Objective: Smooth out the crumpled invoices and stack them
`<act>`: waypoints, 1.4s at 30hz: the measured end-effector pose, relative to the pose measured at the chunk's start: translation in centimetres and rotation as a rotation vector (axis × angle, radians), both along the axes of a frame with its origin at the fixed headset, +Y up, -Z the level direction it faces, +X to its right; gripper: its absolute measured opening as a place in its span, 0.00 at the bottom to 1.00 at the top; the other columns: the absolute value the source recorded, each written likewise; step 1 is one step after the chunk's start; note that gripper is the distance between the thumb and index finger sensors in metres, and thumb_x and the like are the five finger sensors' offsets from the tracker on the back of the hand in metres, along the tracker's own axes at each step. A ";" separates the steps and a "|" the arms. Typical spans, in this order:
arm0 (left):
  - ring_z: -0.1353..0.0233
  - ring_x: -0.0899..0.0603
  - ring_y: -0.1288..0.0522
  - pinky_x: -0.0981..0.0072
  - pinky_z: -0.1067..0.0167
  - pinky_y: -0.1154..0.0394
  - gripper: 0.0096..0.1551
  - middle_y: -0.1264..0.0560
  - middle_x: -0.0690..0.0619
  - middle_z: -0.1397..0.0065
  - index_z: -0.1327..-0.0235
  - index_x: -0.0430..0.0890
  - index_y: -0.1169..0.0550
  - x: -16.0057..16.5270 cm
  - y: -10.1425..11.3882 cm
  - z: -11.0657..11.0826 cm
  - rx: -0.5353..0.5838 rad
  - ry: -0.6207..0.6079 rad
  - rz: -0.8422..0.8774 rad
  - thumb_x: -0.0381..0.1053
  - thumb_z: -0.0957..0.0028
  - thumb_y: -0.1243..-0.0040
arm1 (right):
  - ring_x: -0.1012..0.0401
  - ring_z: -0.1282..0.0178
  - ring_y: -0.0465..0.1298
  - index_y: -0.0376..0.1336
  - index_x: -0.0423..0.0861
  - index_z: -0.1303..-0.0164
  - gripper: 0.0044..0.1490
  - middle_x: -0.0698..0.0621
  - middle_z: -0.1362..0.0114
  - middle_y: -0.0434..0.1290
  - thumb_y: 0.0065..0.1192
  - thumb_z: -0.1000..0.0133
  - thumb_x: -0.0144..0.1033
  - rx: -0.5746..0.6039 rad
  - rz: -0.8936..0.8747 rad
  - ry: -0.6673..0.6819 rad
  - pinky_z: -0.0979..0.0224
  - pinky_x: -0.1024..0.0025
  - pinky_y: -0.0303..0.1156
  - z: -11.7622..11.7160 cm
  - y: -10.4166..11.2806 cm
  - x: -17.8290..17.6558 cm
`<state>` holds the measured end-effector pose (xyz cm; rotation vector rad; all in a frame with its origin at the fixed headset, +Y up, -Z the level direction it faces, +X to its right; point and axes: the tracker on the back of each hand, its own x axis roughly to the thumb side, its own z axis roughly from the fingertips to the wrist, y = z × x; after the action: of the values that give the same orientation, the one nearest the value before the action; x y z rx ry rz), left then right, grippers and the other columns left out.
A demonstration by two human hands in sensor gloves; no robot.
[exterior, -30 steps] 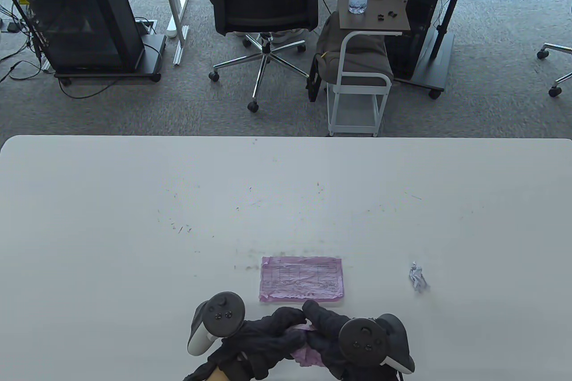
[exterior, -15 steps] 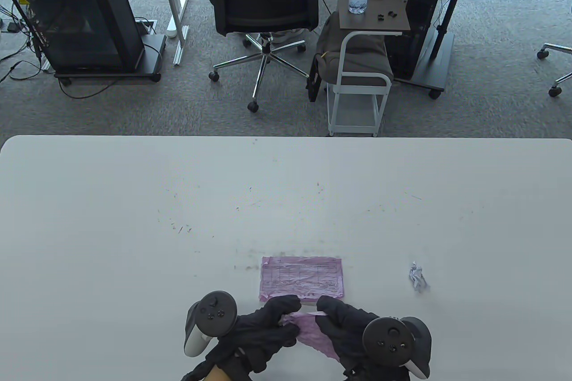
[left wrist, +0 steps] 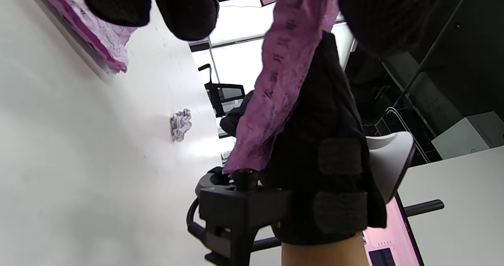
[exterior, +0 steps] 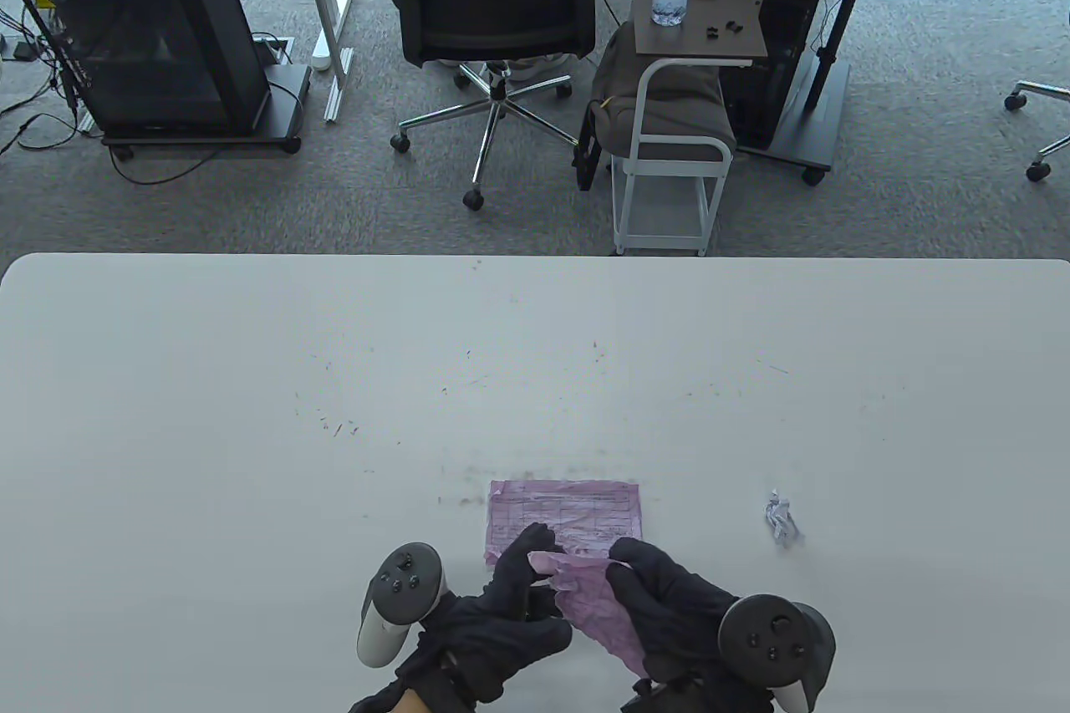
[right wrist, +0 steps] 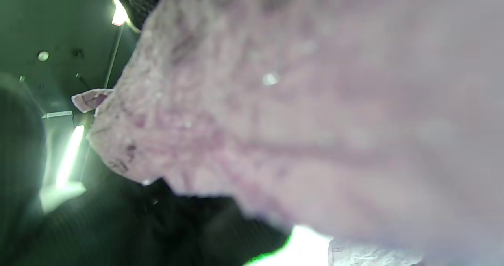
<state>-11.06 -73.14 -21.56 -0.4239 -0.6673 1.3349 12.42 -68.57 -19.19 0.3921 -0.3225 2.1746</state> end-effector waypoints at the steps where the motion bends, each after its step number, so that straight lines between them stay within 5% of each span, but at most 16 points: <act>1: 0.27 0.33 0.29 0.36 0.33 0.31 0.58 0.46 0.40 0.20 0.18 0.39 0.58 -0.1 0.2 0.1 0.013 0.067 -0.013 0.60 0.39 0.37 | 0.64 0.76 0.79 0.65 0.40 0.40 0.24 0.53 0.66 0.80 0.60 0.40 0.42 0.013 0.031 0.000 0.67 0.66 0.82 0.1 0.1 -0.3; 7: 0.41 0.42 0.18 0.41 0.38 0.24 0.32 0.28 0.46 0.33 0.21 0.40 0.37 -2.0 -0.2 -0.3 -0.039 0.242 0.085 0.48 0.35 0.41 | 0.64 0.76 0.79 0.64 0.40 0.39 0.24 0.54 0.65 0.80 0.58 0.40 0.41 0.016 0.091 0.040 0.67 0.65 0.82 0.2 -0.1 -2.2; 10: 0.44 0.43 0.17 0.42 0.38 0.24 0.29 0.27 0.45 0.34 0.22 0.40 0.36 -2.3 -0.4 -0.3 -0.094 0.244 0.147 0.47 0.33 0.45 | 0.64 0.76 0.79 0.64 0.39 0.39 0.24 0.54 0.65 0.80 0.58 0.39 0.41 0.005 0.047 0.025 0.68 0.65 0.82 0.0 -0.2 -2.0; 22: 0.58 0.50 0.17 0.45 0.42 0.22 0.25 0.24 0.48 0.42 0.29 0.40 0.30 -3.6 -0.6 -0.8 -0.027 0.371 0.020 0.50 0.34 0.45 | 0.65 0.77 0.79 0.64 0.39 0.40 0.24 0.54 0.66 0.80 0.59 0.39 0.41 -0.079 -0.072 -0.083 0.68 0.66 0.82 -0.7 -0.8 0.7; 24: 0.41 0.42 0.20 0.40 0.37 0.26 0.33 0.32 0.45 0.30 0.23 0.44 0.36 -3.7 -0.8 -1.0 -0.017 0.323 0.038 0.58 0.35 0.45 | 0.65 0.77 0.79 0.65 0.39 0.40 0.24 0.54 0.67 0.80 0.59 0.39 0.41 -0.126 -0.129 -0.075 0.69 0.66 0.82 -0.8 -1.1 1.0; 26: 0.23 0.28 0.37 0.32 0.32 0.34 0.56 0.57 0.39 0.17 0.17 0.42 0.58 -3.2 -1.2 -1.0 -0.078 0.149 0.104 0.67 0.39 0.44 | 0.65 0.77 0.79 0.65 0.39 0.40 0.24 0.54 0.67 0.80 0.59 0.39 0.41 -0.170 -0.233 -0.060 0.69 0.66 0.82 -0.8 -1.3 1.1; 29: 0.18 0.24 0.45 0.29 0.29 0.38 0.69 0.69 0.36 0.19 0.21 0.43 0.70 -2.2 -1.2 -0.9 -0.122 0.059 0.212 0.70 0.44 0.39 | 0.64 0.77 0.79 0.65 0.38 0.40 0.24 0.53 0.67 0.80 0.59 0.39 0.40 -0.190 -0.283 -0.057 0.69 0.65 0.82 -0.8 -1.4 1.3; 32: 0.22 0.32 0.34 0.33 0.30 0.33 0.67 0.60 0.35 0.18 0.21 0.40 0.68 -1.8 -0.7 -0.8 -0.112 0.060 0.222 0.64 0.41 0.36 | 0.65 0.77 0.79 0.65 0.39 0.40 0.24 0.54 0.67 0.80 0.59 0.39 0.41 -0.153 -0.170 -0.050 0.69 0.66 0.82 -0.8 -1.4 1.1; 36: 0.41 0.46 0.19 0.43 0.35 0.25 0.42 0.34 0.42 0.27 0.19 0.39 0.45 -2.2 -0.4 -0.8 -0.076 0.202 0.148 0.47 0.38 0.36 | 0.65 0.78 0.79 0.66 0.39 0.41 0.24 0.54 0.68 0.80 0.60 0.40 0.41 -0.154 -0.130 -0.015 0.69 0.66 0.82 -0.8 -1.6 0.2; 42: 0.51 0.48 0.16 0.45 0.39 0.22 0.33 0.26 0.43 0.36 0.23 0.38 0.34 -3.0 -0.2 -0.9 -0.026 0.279 0.037 0.43 0.39 0.35 | 0.65 0.78 0.80 0.67 0.40 0.42 0.24 0.54 0.68 0.81 0.61 0.40 0.43 -0.124 -0.124 -0.065 0.69 0.66 0.82 -0.9 -1.4 0.9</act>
<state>-14.07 -73.37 -22.48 -0.2409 -0.4276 1.4066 13.29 -69.99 -20.05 0.2271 -0.2399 2.0765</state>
